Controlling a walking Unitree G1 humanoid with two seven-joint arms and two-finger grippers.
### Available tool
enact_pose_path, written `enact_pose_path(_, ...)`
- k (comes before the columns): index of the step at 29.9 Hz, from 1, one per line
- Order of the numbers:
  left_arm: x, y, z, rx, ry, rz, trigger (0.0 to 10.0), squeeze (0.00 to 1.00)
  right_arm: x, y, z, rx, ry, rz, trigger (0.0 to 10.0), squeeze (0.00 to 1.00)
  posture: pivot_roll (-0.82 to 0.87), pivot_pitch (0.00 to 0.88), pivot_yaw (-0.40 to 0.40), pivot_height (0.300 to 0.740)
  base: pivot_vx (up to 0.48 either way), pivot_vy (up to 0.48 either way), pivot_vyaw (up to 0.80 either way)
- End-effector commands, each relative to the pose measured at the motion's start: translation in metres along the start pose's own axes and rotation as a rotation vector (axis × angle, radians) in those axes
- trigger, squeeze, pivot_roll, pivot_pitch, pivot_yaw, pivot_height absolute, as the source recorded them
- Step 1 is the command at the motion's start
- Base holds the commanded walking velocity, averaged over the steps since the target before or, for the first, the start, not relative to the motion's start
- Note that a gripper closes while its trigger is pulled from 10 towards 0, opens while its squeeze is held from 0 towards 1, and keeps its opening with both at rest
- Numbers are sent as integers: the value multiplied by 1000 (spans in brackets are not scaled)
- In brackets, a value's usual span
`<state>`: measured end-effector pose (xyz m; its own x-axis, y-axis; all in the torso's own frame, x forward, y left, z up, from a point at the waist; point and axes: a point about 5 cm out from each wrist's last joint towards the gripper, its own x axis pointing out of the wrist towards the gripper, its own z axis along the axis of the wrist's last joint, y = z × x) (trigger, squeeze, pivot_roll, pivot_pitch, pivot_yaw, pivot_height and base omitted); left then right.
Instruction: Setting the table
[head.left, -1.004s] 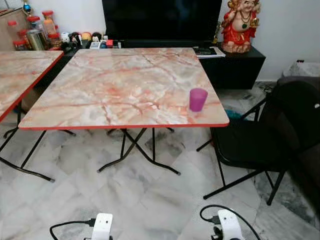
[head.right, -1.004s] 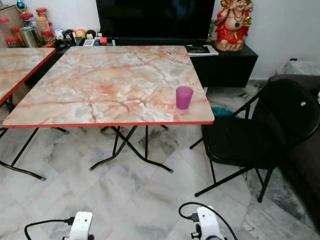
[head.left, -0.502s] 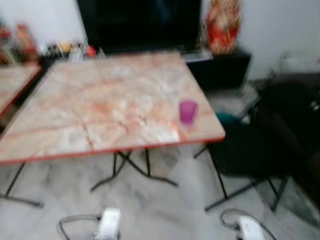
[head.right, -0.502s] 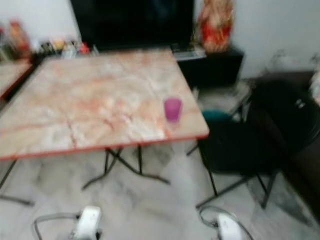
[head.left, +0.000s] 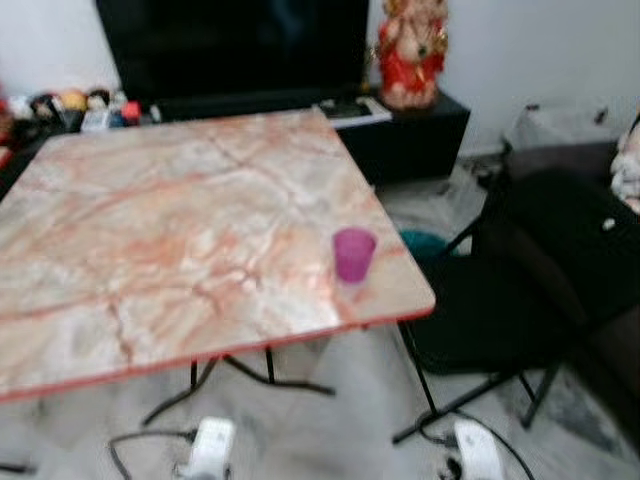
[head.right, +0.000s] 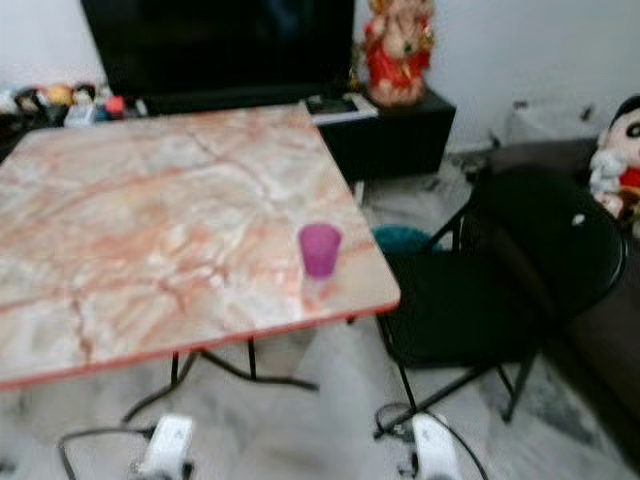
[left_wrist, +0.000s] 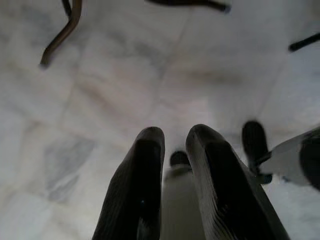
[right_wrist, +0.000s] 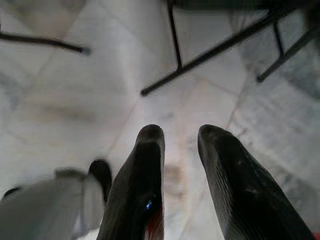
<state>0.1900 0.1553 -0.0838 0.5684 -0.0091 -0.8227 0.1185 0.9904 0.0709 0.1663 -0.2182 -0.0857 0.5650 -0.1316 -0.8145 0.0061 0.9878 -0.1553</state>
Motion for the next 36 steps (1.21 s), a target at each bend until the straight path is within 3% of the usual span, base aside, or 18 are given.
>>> enact_pose_path(1, -1, 16, -5, 6, 16, 42, 10000, 0, 2, 12, 9, -13, -21, 43, 10000, 0, -133, 0, -28, 740, 0, 0, 0)
enact_pose_path(18, -3, 27, -11, -6, 24, 75, 10000, 0, 4, 27, 17, -86, -23, 98, 10000, 0, -87, 0, -34, 740, 0, 0, 0)
enact_pose_path(23, -3, 29, -8, -18, 20, 88, 10000, 0, 4, 27, 18, -44, -27, 93, 10000, 0, -94, 0, -33, 740, 0, -259, 0)
enact_pose_path(36, -2, 29, -5, -28, 17, 94, 10000, 0, 4, 25, 21, -78, -24, 88, 10000, 0, -97, 0, -34, 740, 0, -259, 0)
